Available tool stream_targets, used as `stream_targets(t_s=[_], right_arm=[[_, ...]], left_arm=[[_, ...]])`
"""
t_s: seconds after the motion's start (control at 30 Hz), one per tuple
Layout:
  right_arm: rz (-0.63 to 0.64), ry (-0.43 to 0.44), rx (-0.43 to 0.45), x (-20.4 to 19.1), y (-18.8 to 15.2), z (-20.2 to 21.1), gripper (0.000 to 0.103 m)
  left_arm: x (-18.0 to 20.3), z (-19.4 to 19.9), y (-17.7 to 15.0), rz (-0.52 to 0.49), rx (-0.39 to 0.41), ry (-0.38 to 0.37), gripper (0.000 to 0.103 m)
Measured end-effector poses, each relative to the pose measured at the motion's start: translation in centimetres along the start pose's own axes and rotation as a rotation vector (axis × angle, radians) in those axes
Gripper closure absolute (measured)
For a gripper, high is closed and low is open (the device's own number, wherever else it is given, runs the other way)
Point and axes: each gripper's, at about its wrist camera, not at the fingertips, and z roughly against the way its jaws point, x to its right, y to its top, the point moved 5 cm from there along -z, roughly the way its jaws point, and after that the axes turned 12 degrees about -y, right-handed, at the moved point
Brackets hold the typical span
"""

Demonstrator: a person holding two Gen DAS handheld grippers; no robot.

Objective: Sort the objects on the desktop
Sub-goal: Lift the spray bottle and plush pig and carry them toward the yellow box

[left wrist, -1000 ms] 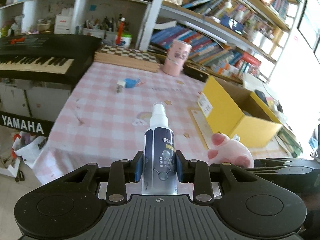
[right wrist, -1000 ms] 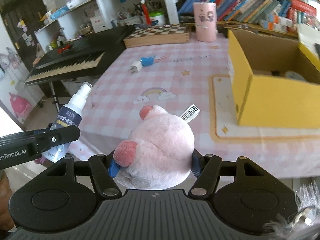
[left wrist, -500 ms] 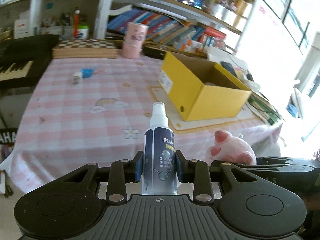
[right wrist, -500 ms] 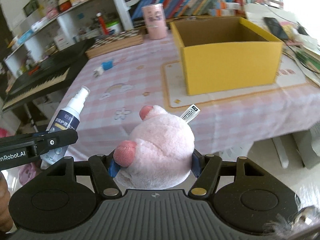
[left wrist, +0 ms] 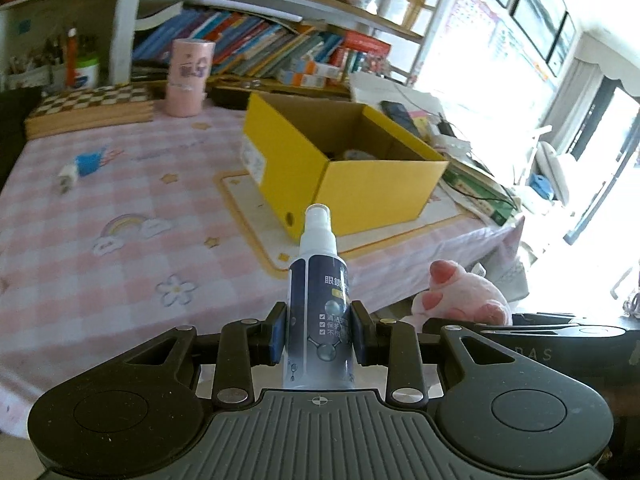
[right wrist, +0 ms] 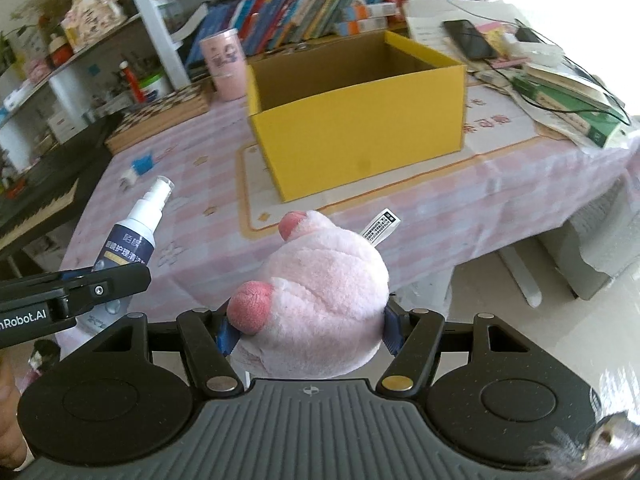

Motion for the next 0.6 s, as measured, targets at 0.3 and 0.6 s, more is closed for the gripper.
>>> stream_targets(t_s=[0.3,0.6], right_arm=[[-0.003,-0.009,-0.012,1.9,1.7,-1.2,0.04],[0.009,0.0,-0.023,3.6,3.9,-2.7,0.04]], left_arm=[[0.7,-2.2,1.2,0.007,-0.005,-0.008,0.072],[2.1,-4.4,3.1,-0.037,0.003,-0.01,0.072]])
